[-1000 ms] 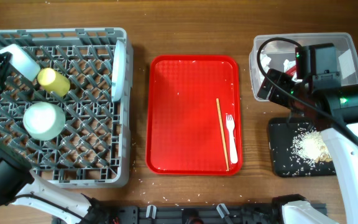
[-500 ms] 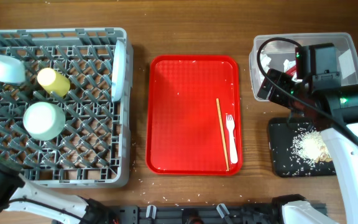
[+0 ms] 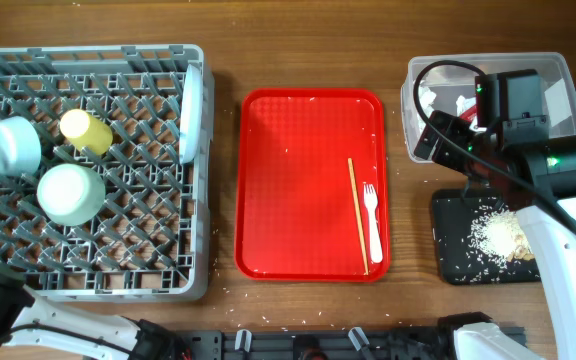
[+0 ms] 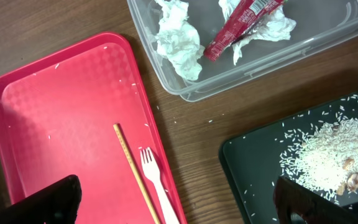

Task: Sort waste into correct bins and load items into the dishwasher rack
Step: 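Carry the light-blue bowl to the rack's left side and place it, then release the bowl and lift the left gripper out of the rack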

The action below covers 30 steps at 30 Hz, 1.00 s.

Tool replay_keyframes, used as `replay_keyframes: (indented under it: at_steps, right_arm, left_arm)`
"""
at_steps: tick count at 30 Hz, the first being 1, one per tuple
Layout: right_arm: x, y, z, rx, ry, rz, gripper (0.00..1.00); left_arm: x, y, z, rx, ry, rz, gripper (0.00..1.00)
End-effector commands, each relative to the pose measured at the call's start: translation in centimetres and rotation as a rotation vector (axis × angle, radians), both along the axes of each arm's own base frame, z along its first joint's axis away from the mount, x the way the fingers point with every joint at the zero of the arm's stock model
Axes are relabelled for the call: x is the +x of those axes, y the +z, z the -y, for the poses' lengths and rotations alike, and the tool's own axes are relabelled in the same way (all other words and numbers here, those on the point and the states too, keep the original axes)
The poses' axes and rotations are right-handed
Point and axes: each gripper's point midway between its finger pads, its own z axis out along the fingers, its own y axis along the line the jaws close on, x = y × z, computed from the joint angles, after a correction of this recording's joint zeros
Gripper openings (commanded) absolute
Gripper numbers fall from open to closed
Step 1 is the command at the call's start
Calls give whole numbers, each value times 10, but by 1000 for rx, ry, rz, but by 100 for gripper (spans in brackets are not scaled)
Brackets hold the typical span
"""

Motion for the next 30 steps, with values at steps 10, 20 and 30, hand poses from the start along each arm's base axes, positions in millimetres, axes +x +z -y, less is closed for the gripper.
replay_keyframes:
  at_steps: [10,20,30]
  right_arm:
    - [0,3,3,-16,3,9,100]
    - [0,3,3,-16,3,9,100]
    - [0,3,3,-16,3,9,100]
  left_arm:
    - [-32,21,-33,517,299,-390,4]
    - [-2,-38,20,616,109,-604,4]
    - [-21,-56,1,772,208,-867,4]
